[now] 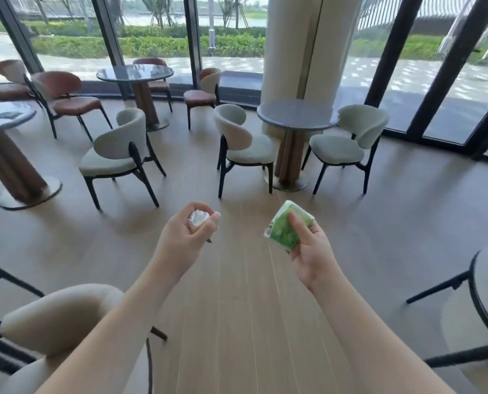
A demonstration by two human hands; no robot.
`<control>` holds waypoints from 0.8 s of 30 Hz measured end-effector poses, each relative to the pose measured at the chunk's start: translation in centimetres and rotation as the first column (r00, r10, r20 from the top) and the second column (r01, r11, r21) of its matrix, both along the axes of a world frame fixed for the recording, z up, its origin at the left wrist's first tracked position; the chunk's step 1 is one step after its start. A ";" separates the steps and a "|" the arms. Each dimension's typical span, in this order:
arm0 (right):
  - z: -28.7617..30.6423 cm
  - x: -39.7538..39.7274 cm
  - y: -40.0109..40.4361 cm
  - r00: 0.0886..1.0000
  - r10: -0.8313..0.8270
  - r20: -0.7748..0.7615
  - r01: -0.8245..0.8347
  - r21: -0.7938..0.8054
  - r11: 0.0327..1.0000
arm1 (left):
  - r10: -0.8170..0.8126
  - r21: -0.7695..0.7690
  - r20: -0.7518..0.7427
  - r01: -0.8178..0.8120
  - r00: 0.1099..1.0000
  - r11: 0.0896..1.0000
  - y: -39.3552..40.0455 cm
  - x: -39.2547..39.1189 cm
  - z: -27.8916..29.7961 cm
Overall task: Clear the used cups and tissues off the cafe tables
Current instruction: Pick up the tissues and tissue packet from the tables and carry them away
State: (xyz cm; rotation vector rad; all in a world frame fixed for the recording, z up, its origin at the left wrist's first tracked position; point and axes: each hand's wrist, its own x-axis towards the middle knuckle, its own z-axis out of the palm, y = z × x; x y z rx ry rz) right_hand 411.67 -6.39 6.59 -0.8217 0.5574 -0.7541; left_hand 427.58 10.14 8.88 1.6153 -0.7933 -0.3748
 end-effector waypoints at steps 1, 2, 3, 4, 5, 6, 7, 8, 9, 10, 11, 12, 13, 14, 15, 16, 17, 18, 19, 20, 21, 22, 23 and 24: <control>0.4 1.0 -0.7 1.000 -0.006 0.002 0.006 -0.012 1.000 | 0.003 -0.016 -0.003 -0.003 1.000 1.000 -0.9 1.3 0.6; 1.0 2.2 -1.4 1.000 -0.004 0.008 0.004 -0.029 1.000 | 0.003 -0.031 0.001 -0.003 1.000 0.999 -1.7 2.5 1.3; 1.7 3.4 -2.0 1.000 0.000 0.012 0.000 -0.050 0.999 | -0.001 -0.042 0.009 0.002 1.000 0.999 -2.4 3.7 2.1; 2.4 4.7 -2.6 1.000 0.006 0.010 -0.006 -0.074 0.997 | -0.008 -0.051 0.017 0.009 1.000 0.999 -3.0 4.8 2.7; 3.2 6.1 -3.1 1.000 0.013 0.010 -0.012 -0.102 0.995 | -0.016 -0.062 0.022 0.018 1.000 0.998 -3.7 5.9 3.2; 3.9 7.3 -3.6 1.000 0.018 0.014 -0.016 -0.132 0.991 | -0.027 -0.076 0.022 0.029 0.999 0.997 -4.4 6.9 3.7; 4.6 8.5 -4.0 1.000 0.021 0.018 -0.018 -0.155 0.988 | -0.036 -0.091 0.018 0.038 0.999 0.995 -5.0 7.8 4.1; 5.1 9.7 -4.5 1.000 0.023 0.020 -0.019 -0.172 0.985 | -0.040 -0.106 0.014 0.042 0.999 0.993 -5.7 8.6 4.5; 5.4 10.6 -5.0 0.999 0.024 0.024 -0.019 -0.184 0.983 | -0.042 -0.120 0.010 0.042 0.999 0.992 -6.3 9.4 4.7; 5.6 11.5 -5.6 0.999 0.027 0.026 -0.021 -0.192 0.981 | -0.043 -0.134 0.007 0.044 0.999 0.990 -6.9 10.1 5.0; 5.7 12.3 -6.1 0.999 0.032 0.028 -0.025 -0.195 0.980 | -0.048 -0.148 0.004 0.048 0.999 0.988 -7.5 10.8 5.2; 5.7 13.1 -6.6 0.999 0.037 0.027 -0.031 -0.196 0.980 | -0.054 -0.162 0.007 0.054 0.999 0.985 -8.1 11.5 5.3; 5.6 13.9 -7.2 0.999 0.043 0.023 -0.038 -0.197 0.980 | -0.056 -0.173 0.013 0.058 0.998 0.983 -8.7 12.3 5.4; 5.5 14.7 -7.9 0.998 0.051 0.020 -0.046 -0.196 0.979 | -0.053 -0.179 0.021 0.056 0.998 0.982 -9.3 13.1 5.5; 5.4 15.7 -8.6 0.998 0.062 0.021 -0.056 -0.195 0.979 | -0.045 -0.181 0.022 0.048 0.999 0.982 -10.0 13.9 5.6; 5.3 16.6 -9.4 0.997 0.074 0.021 -0.068 -0.196 0.978 | -0.035 -0.181 0.020 0.038 0.999 0.983 -10.6 14.8 5.6; 5.1 17.7 -10.2 0.996 0.087 0.022 -0.081 -0.200 0.977 | -0.023 -0.181 0.018 0.025 1.000 0.983 -11.3 15.7 5.6; 5.0 18.8 -11.0 0.995 0.102 0.024 -0.094 -0.205 0.974 | -0.008 -0.178 0.020 0.011 1.000 0.984 -12.0 16.6 5.5; 5.0 20.1 -11.9 0.992 0.119 0.030 -0.111 -0.209 0.972 | 0.007 -0.172 0.024 -0.003 1.000 0.985 -12.7 17.5 5.4; 4.9 21.4 -12.8 0.990 0.140 0.036 -0.129 -0.212 0.969 | 0.023 -0.164 0.032 -0.017 0.999 0.986 -13.4 18.5 5.3; 4.9 22.7 -13.6 0.986 0.162 0.043 -0.149 -0.217 0.965 | 0.041 -0.158 0.043 -0.034 0.998 0.987 -14.0 19.4 5.2; 4.9 24.1 -14.5 0.982 0.184 0.046 -0.169 -0.224 0.960 | 0.068 -0.153 0.052 -0.059 0.996 0.986 -14.6 20.4 5.0; 5.0 25.5 -15.3 0.978 0.205 0.049 -0.189 -0.227 0.955 | 0.102 -0.150 0.052 -0.094 0.993 0.984 -15.1 21.4 5.0; 5.2 26.9 -16.1 0.972 0.227 0.053 -0.210 -0.228 0.951 | 0.139 -0.149 0.046 -0.130 0.989 0.980 -15.7 22.4 5.1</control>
